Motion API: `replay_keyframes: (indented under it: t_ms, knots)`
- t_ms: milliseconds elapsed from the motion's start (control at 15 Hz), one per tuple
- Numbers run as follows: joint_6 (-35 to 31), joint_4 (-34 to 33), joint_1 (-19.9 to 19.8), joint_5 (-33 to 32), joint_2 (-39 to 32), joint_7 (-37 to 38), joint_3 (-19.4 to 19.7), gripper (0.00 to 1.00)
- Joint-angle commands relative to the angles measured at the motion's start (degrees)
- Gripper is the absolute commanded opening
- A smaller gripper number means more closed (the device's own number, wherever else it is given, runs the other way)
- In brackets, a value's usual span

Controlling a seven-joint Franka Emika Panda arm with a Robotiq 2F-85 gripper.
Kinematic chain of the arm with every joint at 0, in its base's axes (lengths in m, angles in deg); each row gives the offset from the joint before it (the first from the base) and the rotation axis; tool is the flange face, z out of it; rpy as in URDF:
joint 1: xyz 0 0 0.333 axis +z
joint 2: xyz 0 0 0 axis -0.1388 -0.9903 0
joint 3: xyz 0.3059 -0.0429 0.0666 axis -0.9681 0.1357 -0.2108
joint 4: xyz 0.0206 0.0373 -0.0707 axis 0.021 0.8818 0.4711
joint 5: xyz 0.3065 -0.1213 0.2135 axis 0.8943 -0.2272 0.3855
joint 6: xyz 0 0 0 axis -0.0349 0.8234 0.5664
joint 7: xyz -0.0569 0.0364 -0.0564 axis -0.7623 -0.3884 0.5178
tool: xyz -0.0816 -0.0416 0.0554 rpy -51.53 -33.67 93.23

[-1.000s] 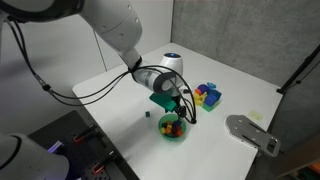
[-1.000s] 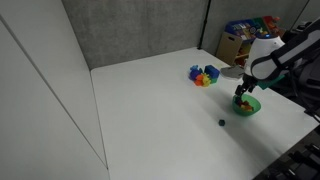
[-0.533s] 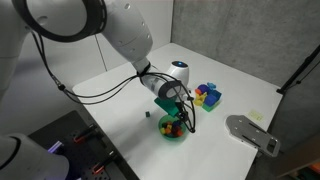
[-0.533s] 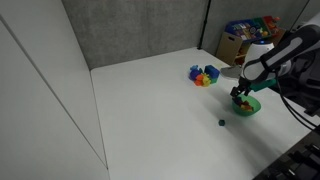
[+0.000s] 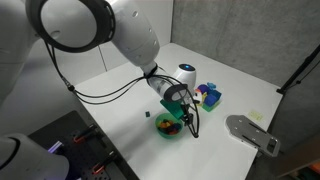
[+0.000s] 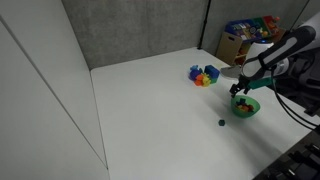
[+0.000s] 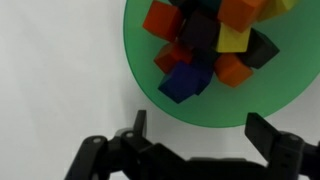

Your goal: Take the blue block out of the bowl

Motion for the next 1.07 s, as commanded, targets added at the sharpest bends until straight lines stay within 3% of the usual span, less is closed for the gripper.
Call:
replay_keyframes:
  t_ms: [0,600,1000]
  knots:
    - [1.1,-1.3,-1.4,1.2,0.2,-1.9,-1.0,1.00]
    - [5.2,3.4,0.1,0.3,7.6,-1.7,-0.4,1.00]
    - [6.2,6.8,0.3,1.3,6.9,-1.0,-0.8,1.00]
